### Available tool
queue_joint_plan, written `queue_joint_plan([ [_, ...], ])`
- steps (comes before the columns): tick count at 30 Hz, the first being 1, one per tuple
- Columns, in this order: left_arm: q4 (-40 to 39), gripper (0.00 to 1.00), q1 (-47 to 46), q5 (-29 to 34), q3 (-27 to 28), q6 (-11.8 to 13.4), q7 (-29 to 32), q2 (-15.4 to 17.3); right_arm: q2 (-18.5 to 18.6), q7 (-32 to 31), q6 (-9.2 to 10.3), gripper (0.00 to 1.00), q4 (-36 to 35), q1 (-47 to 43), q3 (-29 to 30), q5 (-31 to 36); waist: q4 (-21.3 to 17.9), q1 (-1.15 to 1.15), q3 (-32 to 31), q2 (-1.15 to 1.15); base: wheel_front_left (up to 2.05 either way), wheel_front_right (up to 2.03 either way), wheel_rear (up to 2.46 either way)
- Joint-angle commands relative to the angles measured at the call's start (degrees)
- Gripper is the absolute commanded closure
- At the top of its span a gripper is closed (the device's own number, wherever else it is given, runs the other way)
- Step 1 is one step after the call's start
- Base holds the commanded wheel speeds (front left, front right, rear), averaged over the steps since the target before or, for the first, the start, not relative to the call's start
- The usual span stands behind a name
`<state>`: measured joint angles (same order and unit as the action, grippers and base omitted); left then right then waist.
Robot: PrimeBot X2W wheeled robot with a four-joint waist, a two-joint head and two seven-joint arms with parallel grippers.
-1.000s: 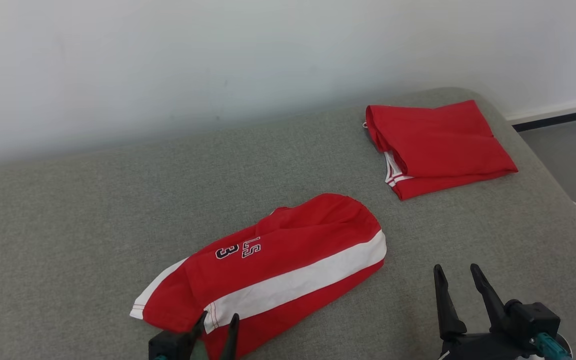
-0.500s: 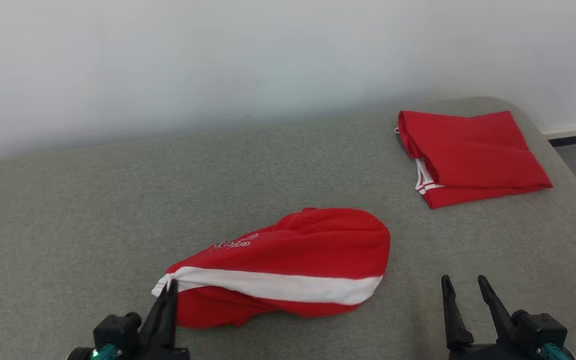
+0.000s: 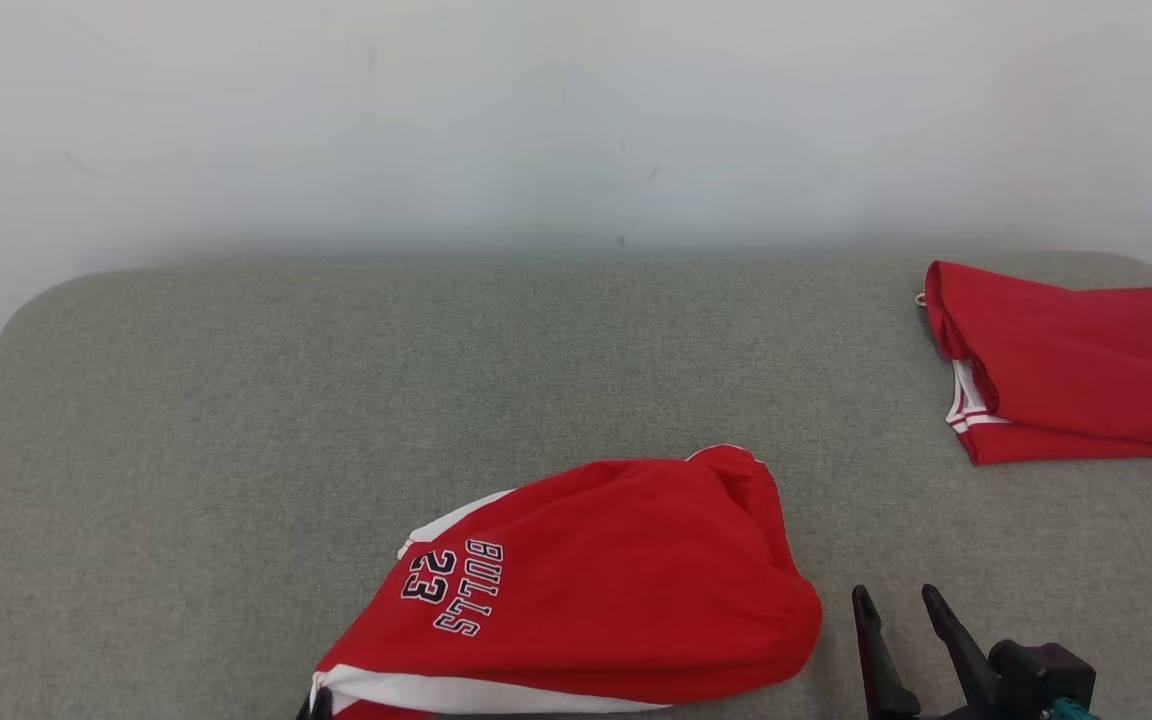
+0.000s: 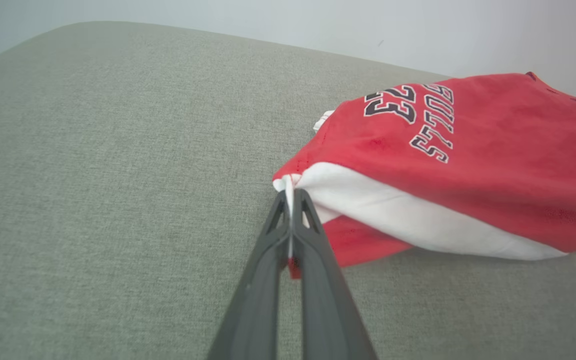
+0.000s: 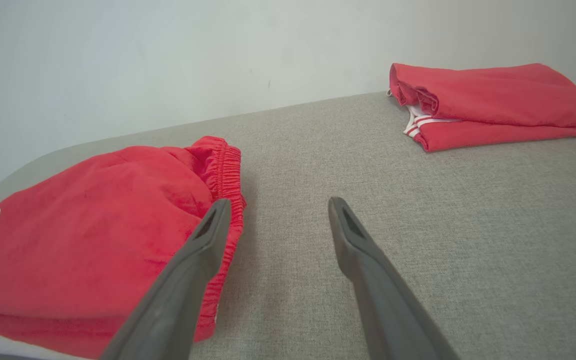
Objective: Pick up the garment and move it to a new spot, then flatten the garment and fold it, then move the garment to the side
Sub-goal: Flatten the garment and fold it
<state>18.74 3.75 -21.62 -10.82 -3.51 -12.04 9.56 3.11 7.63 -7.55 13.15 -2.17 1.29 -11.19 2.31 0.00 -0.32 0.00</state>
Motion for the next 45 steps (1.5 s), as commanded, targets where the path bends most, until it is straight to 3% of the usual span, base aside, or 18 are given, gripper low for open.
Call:
queue_joint_plan([
  [1,-0.1,0.0,0.39,-0.55,0.28,0.17,-0.85,-0.21,0.54,0.02,0.16,0.0,0.23,-0.48,-0.25,-0.71,0.52,0.0,-0.16,0.0,0.0,0.0,0.0],
  [7,-4.36,0.0,-0.78,1.15,2.67,2.08,-2.93,-0.58,2.55,-2.12,0.16,0.0,1.67,1.57,-2.91,-1.99,1.97,0.0,-0.48,0.0,0.0,0.0,0.0],
  [14,-8.42,0.0,-0.85,3.28,5.17,3.9,-3.2,-1.17,6.62,-6.39,0.16,0.0,7.26,10.19,-7.63,-4.32,3.41,0.0,-0.32,0.0,0.0,0.0,0.0],
  [22,-11.13,0.0,-0.76,5.16,6.32,3.81,-3.13,-2.28,9.91,-11.01,0.16,0.0,19.91,21.62,-11.49,-7.15,6.81,0.0,0.35,0.0,0.0,0.0,0.0],
  [29,-10.77,0.0,-0.85,6.09,6.51,3.32,-3.14,-3.12,10.2,-17.0,0.16,0.0,30.64,26.48,-15.68,-11.66,9.06,0.0,0.24,0.0,0.0,0.0,0.0],
  [30,-10.87,0.0,-0.63,6.18,6.53,3.33,-3.14,-3.27,10.05,-16.71,0.16,0.54,30.91,26.89,-16.15,-12.81,9.12,0.0,0.25,0.0,0.0,0.0,0.0],
  [31,-10.95,0.0,-0.45,6.23,6.61,3.31,-3.14,-3.37,10.26,-16.33,0.16,1.0,31.04,27.34,-16.68,-13.62,9.15,0.0,0.3,0.0,0.0,0.0,0.0],
  [38,-11.0,0.0,-1.3,6.72,7.0,2.86,-3.14,-4.07,12.19,-10.37,0.16,1.0,29.01,32.91,-16.72,-19.43,9.17,0.0,1.39,0.0,0.0,0.0,0.0],
  [45,-9.98,0.0,-2.45,6.91,7.31,1.65,-3.15,-4.65,11.08,-7.4,0.17,1.0,34.71,40.06,-15.25,-18.82,9.8,0.0,2.34,0.0,0.0,0.0,0.0],
])
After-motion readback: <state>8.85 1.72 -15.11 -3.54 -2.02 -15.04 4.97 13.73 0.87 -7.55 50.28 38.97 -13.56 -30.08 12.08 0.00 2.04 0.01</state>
